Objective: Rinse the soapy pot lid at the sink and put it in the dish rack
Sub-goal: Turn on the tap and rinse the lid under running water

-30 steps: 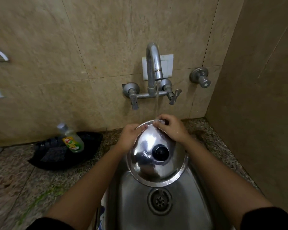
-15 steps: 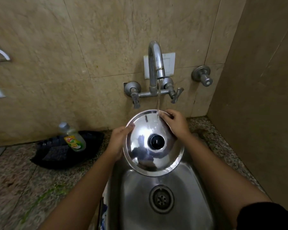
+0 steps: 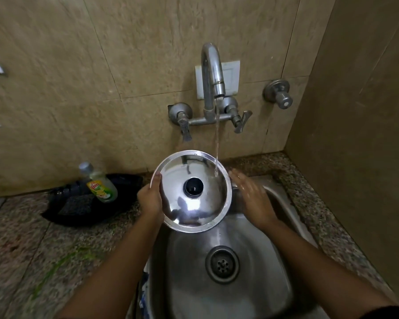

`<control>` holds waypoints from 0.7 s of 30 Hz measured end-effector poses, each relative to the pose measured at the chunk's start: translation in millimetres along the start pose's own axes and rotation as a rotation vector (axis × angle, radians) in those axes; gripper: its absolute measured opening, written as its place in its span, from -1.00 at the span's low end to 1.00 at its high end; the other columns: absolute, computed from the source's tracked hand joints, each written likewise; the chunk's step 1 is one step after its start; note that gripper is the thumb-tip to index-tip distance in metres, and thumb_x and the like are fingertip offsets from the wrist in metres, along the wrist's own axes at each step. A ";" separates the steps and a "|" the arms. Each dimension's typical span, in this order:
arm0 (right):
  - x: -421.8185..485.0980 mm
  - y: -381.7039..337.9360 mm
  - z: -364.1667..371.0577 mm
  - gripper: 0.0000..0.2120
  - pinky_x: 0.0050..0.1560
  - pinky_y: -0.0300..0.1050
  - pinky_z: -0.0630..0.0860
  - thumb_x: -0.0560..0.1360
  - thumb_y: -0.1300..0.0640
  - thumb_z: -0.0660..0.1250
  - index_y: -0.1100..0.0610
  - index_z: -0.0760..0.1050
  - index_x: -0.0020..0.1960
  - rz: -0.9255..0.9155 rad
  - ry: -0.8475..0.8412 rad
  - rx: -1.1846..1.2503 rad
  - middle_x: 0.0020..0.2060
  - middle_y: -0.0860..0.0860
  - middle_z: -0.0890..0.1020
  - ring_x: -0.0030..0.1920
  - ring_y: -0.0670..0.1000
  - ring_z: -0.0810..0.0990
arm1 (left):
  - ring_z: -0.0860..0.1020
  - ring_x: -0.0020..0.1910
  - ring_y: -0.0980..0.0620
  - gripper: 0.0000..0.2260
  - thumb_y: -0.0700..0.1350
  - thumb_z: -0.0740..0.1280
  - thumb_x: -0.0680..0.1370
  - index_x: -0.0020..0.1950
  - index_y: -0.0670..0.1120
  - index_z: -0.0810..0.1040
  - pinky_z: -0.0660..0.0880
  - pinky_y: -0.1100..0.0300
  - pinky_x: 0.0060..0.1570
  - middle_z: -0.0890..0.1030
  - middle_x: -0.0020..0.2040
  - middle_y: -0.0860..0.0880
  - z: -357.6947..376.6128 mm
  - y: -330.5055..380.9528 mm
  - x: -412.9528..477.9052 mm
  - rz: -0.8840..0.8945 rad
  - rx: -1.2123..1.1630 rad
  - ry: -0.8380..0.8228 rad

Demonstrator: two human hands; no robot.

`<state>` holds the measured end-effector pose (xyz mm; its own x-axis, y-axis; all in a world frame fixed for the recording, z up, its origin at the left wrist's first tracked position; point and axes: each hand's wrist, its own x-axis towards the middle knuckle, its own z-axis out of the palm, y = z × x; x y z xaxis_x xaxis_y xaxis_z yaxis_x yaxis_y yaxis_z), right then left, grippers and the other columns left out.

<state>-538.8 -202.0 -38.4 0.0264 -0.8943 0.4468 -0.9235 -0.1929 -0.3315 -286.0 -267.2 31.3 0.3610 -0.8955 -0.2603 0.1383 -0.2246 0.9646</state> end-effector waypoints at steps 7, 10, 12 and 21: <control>12.7 -17.7 -23.7 -0.37 0.38 0.01 0.19 0.42 0.05 0.45 -0.04 0.33 0.43 -0.408 -0.026 -0.070 0.42 0.00 0.41 0.42 0.05 0.33 | 0.58 -0.05 -0.12 -0.75 0.05 0.39 0.49 -0.11 -0.14 0.60 0.51 0.03 0.05 0.63 -0.02 -0.14 8.4 -10.5 -3.6 -0.272 -0.017 -0.104; 32.9 -26.9 -50.4 -0.60 0.32 0.01 0.28 0.44 0.14 0.41 -0.01 0.52 0.27 -0.398 -0.027 0.073 0.26 -0.02 0.59 0.30 0.04 0.49 | 0.56 -0.01 -0.14 -0.70 0.01 0.34 0.52 0.12 -0.17 0.59 0.49 0.00 0.06 0.61 0.14 -0.16 9.9 -8.8 -4.7 -0.476 0.008 -0.244; 48.9 -34.3 -68.2 -0.74 0.22 -0.03 0.40 0.48 0.20 0.38 0.00 0.60 0.14 -0.321 -0.066 0.152 0.10 -0.04 0.67 0.15 -0.01 0.59 | 0.57 0.00 -0.19 -0.74 -0.04 0.33 0.53 0.08 -0.20 0.57 0.57 -0.06 0.03 0.60 0.10 -0.23 8.8 -8.4 -10.9 -0.542 0.048 -0.322; 96.2 -34.5 -75.1 -0.74 -0.06 -0.15 0.55 0.37 0.35 0.48 0.34 0.55 0.03 0.227 -0.378 0.828 -0.13 0.15 0.65 -0.15 -0.04 0.61 | 0.57 0.19 -0.16 -0.41 0.29 0.01 0.57 0.20 -0.11 0.60 0.40 -0.11 0.24 0.63 0.19 -0.18 -0.9 -16.4 -21.4 -0.534 -0.316 -0.751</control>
<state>-533.1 -251.0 78.4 0.1353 -0.9897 0.0473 -0.3594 -0.0936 -0.9285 -295.2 -244.0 21.1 -0.4879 -0.7420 -0.4597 0.3938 -0.6571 0.6428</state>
